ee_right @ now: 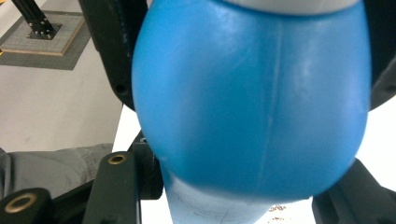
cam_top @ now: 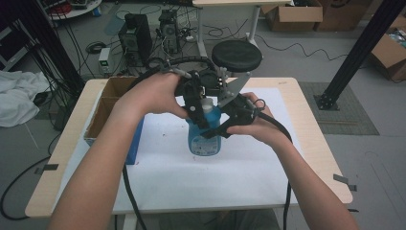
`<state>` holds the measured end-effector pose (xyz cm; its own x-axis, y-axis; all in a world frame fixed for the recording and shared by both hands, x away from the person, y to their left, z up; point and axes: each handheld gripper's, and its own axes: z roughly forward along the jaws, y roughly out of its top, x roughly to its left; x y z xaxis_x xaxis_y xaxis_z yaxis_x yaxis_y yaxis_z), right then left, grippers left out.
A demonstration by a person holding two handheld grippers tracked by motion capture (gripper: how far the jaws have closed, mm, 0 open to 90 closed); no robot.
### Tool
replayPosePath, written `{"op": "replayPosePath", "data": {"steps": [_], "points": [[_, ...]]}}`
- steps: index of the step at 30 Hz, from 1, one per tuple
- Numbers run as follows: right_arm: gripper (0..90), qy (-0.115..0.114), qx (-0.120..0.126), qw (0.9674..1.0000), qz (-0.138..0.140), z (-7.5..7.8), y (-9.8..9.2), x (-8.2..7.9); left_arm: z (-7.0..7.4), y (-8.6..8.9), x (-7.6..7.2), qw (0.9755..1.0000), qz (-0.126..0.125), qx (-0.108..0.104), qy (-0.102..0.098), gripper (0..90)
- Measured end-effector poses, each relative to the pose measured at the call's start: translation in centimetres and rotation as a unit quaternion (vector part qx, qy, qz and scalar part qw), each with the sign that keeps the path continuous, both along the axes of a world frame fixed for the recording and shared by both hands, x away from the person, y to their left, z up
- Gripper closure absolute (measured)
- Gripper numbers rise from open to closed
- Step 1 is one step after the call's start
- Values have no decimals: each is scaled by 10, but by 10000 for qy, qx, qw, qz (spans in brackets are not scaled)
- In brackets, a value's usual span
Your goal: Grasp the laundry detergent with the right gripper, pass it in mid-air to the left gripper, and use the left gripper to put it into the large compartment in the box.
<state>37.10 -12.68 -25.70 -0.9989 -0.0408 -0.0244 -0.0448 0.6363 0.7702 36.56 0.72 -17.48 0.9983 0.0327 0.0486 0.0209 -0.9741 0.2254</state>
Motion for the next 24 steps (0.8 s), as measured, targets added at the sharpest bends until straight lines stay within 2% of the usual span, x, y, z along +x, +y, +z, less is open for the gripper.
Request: {"op": "replayPosePath", "data": {"steps": [11, 24], "points": [[458, -23, 2, 10000, 18, -1, 1, 0, -1, 0, -1, 10000, 38, -1, 74, 356], [458, -1, -36, 10000, 13, -2, 3, 0, -3, 2, -1, 9999, 87, 0, 87, 372]]}}
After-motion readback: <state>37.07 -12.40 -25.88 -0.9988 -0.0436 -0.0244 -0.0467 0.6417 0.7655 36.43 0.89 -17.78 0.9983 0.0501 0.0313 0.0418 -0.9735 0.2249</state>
